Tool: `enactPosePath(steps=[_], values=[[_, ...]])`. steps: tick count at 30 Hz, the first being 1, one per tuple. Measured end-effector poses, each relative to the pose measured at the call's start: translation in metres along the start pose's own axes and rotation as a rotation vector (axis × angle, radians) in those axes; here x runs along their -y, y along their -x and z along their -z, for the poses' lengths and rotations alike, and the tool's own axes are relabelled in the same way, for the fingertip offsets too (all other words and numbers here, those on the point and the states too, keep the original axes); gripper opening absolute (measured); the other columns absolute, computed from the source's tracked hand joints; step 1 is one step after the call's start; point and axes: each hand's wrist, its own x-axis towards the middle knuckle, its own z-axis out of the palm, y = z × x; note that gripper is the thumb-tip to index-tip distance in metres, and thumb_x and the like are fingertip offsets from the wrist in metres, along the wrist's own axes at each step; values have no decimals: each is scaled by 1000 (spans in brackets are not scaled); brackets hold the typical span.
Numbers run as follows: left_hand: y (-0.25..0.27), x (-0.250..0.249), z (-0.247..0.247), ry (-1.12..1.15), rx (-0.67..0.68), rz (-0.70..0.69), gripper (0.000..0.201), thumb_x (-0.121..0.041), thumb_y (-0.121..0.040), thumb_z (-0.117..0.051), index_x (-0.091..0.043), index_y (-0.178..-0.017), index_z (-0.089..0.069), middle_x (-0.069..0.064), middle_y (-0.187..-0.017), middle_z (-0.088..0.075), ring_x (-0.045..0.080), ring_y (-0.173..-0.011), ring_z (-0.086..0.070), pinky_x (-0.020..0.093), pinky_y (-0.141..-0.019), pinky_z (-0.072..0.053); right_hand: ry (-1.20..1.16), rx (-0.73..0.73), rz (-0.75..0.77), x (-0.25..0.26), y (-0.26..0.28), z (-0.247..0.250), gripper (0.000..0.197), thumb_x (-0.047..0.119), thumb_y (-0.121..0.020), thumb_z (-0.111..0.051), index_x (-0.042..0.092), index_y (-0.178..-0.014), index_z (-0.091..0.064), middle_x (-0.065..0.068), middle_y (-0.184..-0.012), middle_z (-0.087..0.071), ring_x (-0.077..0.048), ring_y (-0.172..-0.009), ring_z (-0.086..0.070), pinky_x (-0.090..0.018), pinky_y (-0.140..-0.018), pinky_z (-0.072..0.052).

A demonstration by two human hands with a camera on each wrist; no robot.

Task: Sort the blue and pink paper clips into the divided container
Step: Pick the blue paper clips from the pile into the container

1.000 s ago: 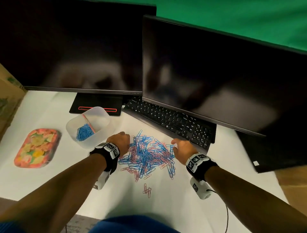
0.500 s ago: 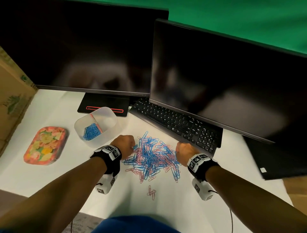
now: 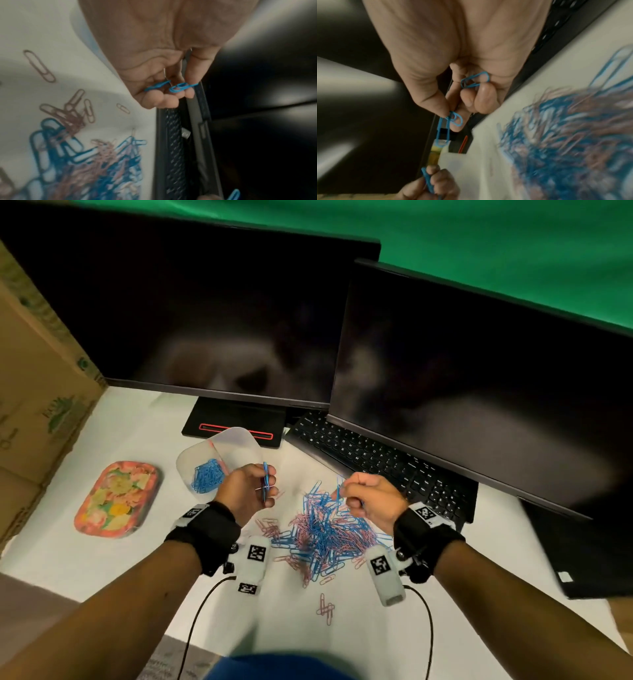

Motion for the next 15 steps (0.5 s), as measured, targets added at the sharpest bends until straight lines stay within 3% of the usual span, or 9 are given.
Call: enactPosePath(steps=[2,5,8,10,12,15], values=[[9,-12,10,130,-28,-35,19,-21,-87,-38,-12,-78,-53,4,-71,-47,20,-63,-47,30,-59,-34,-53,57,-6,11,-10,-30,21,-15,-86,-51,4,-77,-54,-20,-77,-64,-11,-48,-35,-19,-40,-25],[18,-29,29,153,-112,-85,31,-34,-94,-39,-15,-74,-52,2,-65,-50,19,-60,-48,30,-58,-33,-33,125,-41,23,-33,-77,20,-13,-87,-52,5,-90,-59,-16,-75,-61,-11,-49,-36,-19,-41,-25],[15,-48,52,44,-359,-96,32,-34,-96,-42,-15,-72,-53,4,-65,-53,20,-58,-52,27,-57,-40,52,128,-100,31,-56,-125,27,-11,-88,-49,6,-103,-63,-12,-71,-57,-12,-50,-35,-18,-43,-26],[10,-58,68,33,-471,-72,29,-35,-95,-46,-12,-80,-55,8,-74,-55,22,-62,-53,31,-57,-46,107,125,-145,35,-66,-153,26,-10,-89,-46,7,-91,-64,-9,-66,-52,-12,-46,-36,-17,-41,-31],[8,-67,78,6,-498,-40,27,-36,-95,-48,-10,-93,-54,10,-77,-54,22,-64,-53,34,-59,-49,155,168,-199,40,-76,-178,34,-9,-90,-36,12,-73,-57,-5,-58,-45,-11,-38,-37,-15,-39,-36],[8,-76,80,-43,-514,-41,27,-36,-95,-51,-10,-102,-51,11,-86,-49,23,-70,-50,33,-62,-48,280,257,-266,45,-89,-212,34,1,-96,-27,15,-71,-45,-5,-62,-36,-11,-39,-37,-15,-38,-38]])
